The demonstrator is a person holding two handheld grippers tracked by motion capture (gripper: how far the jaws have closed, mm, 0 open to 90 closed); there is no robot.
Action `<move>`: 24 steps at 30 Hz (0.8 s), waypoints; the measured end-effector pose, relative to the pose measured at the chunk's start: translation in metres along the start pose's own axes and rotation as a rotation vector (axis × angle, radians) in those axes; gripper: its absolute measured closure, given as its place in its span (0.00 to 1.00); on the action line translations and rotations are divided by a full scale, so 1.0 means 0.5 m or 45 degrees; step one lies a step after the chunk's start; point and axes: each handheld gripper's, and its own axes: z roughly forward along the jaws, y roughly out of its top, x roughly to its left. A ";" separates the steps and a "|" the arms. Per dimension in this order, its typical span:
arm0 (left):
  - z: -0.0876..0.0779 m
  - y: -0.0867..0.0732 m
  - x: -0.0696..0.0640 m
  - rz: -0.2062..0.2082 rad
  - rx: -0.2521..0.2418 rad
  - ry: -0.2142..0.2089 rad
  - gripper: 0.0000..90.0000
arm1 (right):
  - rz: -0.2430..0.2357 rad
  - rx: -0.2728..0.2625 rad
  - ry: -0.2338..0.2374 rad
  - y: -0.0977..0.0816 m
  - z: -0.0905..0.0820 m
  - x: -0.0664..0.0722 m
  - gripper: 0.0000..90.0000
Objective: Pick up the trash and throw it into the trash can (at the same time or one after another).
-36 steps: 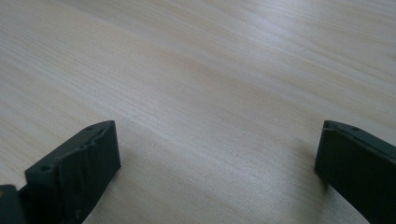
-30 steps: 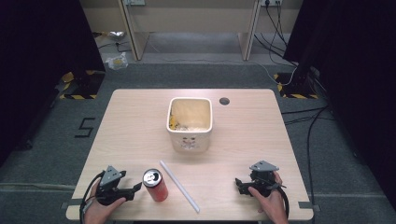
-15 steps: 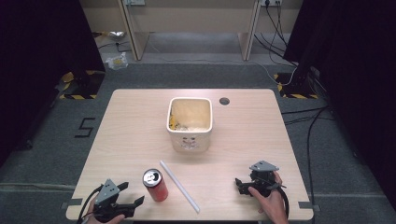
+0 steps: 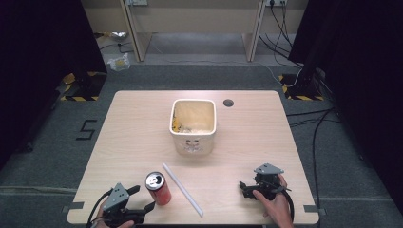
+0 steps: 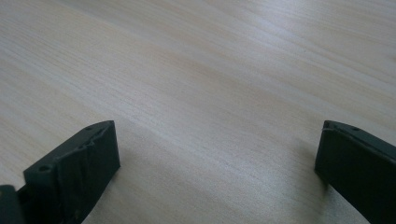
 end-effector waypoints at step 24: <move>0.048 0.042 -0.030 0.055 -0.017 -0.049 0.20 | 0.000 0.000 0.000 0.000 0.000 0.000 0.00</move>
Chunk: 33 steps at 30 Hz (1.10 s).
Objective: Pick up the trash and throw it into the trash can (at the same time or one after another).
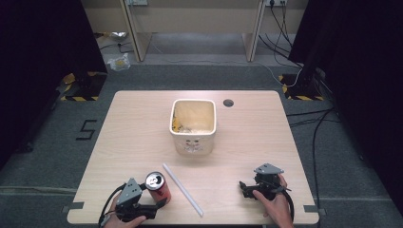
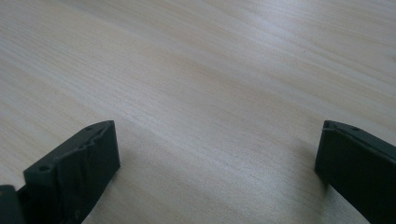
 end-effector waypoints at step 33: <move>-0.013 0.088 0.034 0.086 -0.050 0.039 0.38 | -0.004 -0.001 0.001 0.000 0.000 0.000 0.00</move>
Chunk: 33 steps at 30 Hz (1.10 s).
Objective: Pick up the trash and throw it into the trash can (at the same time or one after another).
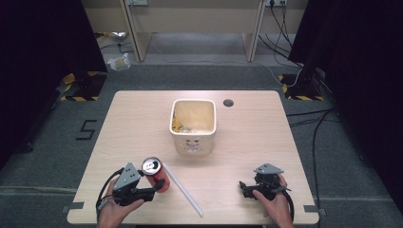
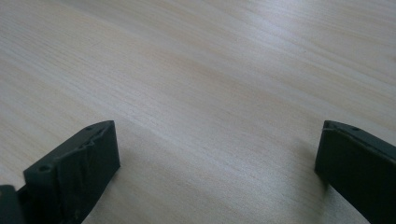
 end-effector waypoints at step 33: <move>0.019 0.124 0.086 -0.046 -0.045 0.008 0.38 | -0.001 -0.002 0.002 0.000 0.001 0.000 0.00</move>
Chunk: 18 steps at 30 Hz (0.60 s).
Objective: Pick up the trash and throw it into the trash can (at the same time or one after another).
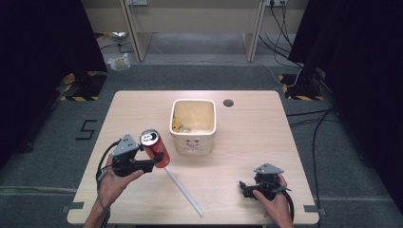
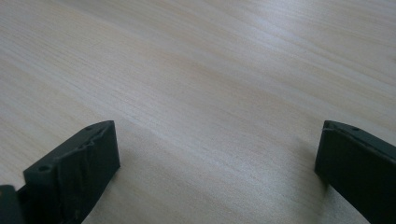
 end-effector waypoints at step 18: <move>-0.005 0.074 0.028 0.020 -0.020 0.005 0.38 | -0.001 0.000 0.001 0.000 0.000 0.000 0.00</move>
